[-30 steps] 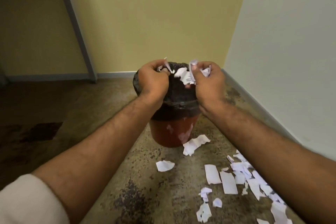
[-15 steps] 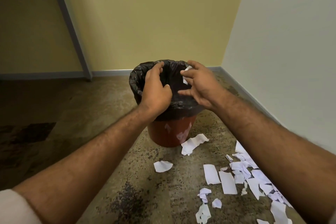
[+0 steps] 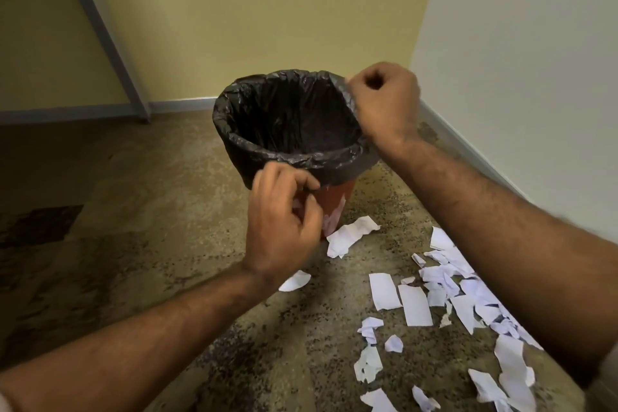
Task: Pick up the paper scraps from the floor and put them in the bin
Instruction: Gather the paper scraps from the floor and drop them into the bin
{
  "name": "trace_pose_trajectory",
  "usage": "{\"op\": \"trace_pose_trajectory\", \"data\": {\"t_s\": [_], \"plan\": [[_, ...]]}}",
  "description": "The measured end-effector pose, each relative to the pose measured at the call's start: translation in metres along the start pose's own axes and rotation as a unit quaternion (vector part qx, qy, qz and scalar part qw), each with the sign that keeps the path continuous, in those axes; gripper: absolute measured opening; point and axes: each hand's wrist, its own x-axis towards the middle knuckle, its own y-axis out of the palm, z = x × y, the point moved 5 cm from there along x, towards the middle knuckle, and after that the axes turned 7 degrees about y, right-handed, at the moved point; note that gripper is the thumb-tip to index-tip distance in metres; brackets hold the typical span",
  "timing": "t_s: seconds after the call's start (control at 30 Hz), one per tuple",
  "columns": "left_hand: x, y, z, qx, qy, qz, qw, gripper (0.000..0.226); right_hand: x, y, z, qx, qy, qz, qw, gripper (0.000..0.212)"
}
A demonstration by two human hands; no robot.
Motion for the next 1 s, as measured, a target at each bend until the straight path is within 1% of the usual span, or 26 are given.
{"op": "trace_pose_trajectory", "data": {"t_s": [0.03, 0.07, 0.1, 0.17, 0.2, 0.23, 0.27, 0.3, 0.33, 0.37, 0.4, 0.43, 0.47, 0.5, 0.57, 0.63, 0.7, 0.77, 0.83, 0.9, 1.0], "plan": [[-0.016, 0.007, 0.003, 0.007, -0.002, 0.041, 0.999, 0.016, 0.001, -0.010, -0.007, 0.006, -0.019, -0.044, 0.999, 0.012], [-0.034, 0.015, 0.010, 0.025, -0.012, 0.100, 0.995, 0.015, 0.002, -0.021, -0.019, 0.013, -0.028, -0.084, 0.996, 0.010], [-0.053, 0.023, 0.019, 0.051, -0.029, 0.170, 0.984, 0.019, 0.002, -0.032, -0.034, 0.021, -0.025, -0.120, 0.992, 0.010], [-0.093, 0.037, 0.045, 0.096, -0.075, 0.315, 0.941, 0.038, -0.001, -0.048, -0.076, 0.024, 0.015, -0.166, 0.986, 0.011], [-0.112, 0.042, 0.059, 0.106, -0.101, 0.384, 0.911, 0.048, -0.004, -0.053, -0.100, 0.004, 0.043, -0.167, 0.985, 0.011], [-0.127, 0.044, 0.070, 0.114, -0.116, 0.449, 0.878, 0.057, -0.010, -0.055, -0.124, -0.031, 0.069, -0.148, 0.986, 0.010], [-0.141, 0.046, 0.080, 0.123, -0.116, 0.510, 0.844, 0.065, -0.016, -0.052, -0.148, -0.073, 0.093, -0.104, 0.988, 0.008], [-0.153, 0.050, 0.088, 0.130, -0.109, 0.562, 0.809, 0.070, -0.024, -0.046, -0.172, -0.110, 0.118, -0.039, 0.986, 0.005], [-0.164, 0.053, 0.094, 0.132, -0.104, 0.605, 0.779, 0.073, -0.033, -0.037, -0.194, -0.146, 0.144, 0.041, 0.978, 0.009], [-0.173, 0.055, 0.098, 0.131, -0.101, 0.640, 0.750, 0.075, -0.045, -0.025, -0.213, -0.189, 0.163, 0.128, 0.960, 0.022], [-0.181, 0.058, 0.101, 0.131, -0.100, 0.667, 0.727, 0.075, -0.058, -0.012, -0.228, -0.237, 0.169, 0.216, 0.932, 0.038], [-0.187, 0.060, 0.102, 0.134, -0.097, 0.679, 0.715, 0.074, -0.070, 0.001, -0.238, -0.275, 0.165, 0.294, 0.900, 0.053], [-0.190, 0.061, 0.102, 0.138, -0.093, 0.677, 0.717, 0.073, -0.082, 0.012, -0.244, -0.295, 0.154, 0.358, 0.872, 0.066], [-0.191, 0.062, 0.101, 0.140, -0.088, 0.664, 0.729, 0.072, -0.093, 0.023, -0.247, -0.306, 0.134, 0.407, 0.850, 0.076], [-0.192, 0.060, 0.096, 0.133, -0.077, 0.635, 0.757, 0.070, -0.111, 0.041, -0.255, -0.340, 0.085, 0.464, 0.813, 0.092], [-0.196, 0.055, 0.089, 0.112, -0.072, 0.619, 0.774, 0.071, -0.121, 0.053, -0.263, -0.375, 0.060, 0.491, 0.784, 0.101], [-0.204, 0.044, 0.079, 0.089, -0.063, 0.621, 0.776, 0.076, -0.130, 0.061, -0.266, -0.396, 0.041, 0.515, 0.759, 0.102], [-0.215, 0.031, 0.067, 0.061, -0.047, 0.640, 0.764, 0.084, -0.141, 0.066, -0.263, -0.406, 0.013, 0.545, 0.733, 0.098], [-0.227, 0.017, 0.057, 0.039, -0.020, 0.661, 0.749, 0.090, -0.155, 0.066, -0.258, -0.413, -0.043, 0.566, 0.712, 0.092], [-0.238, 0.004, 0.049, 0.021, 0.011, 0.671, 0.741, 0.094, -0.168, 0.058, -0.254, -0.413, -0.098, 0.579, 0.696, 0.088], [-0.253, -0.012, 0.044, -0.002, 0.031, 0.684, 0.729, 0.101, -0.184, 0.031, -0.253, -0.410, -0.146, 0.605, 0.667, 0.087]]}}
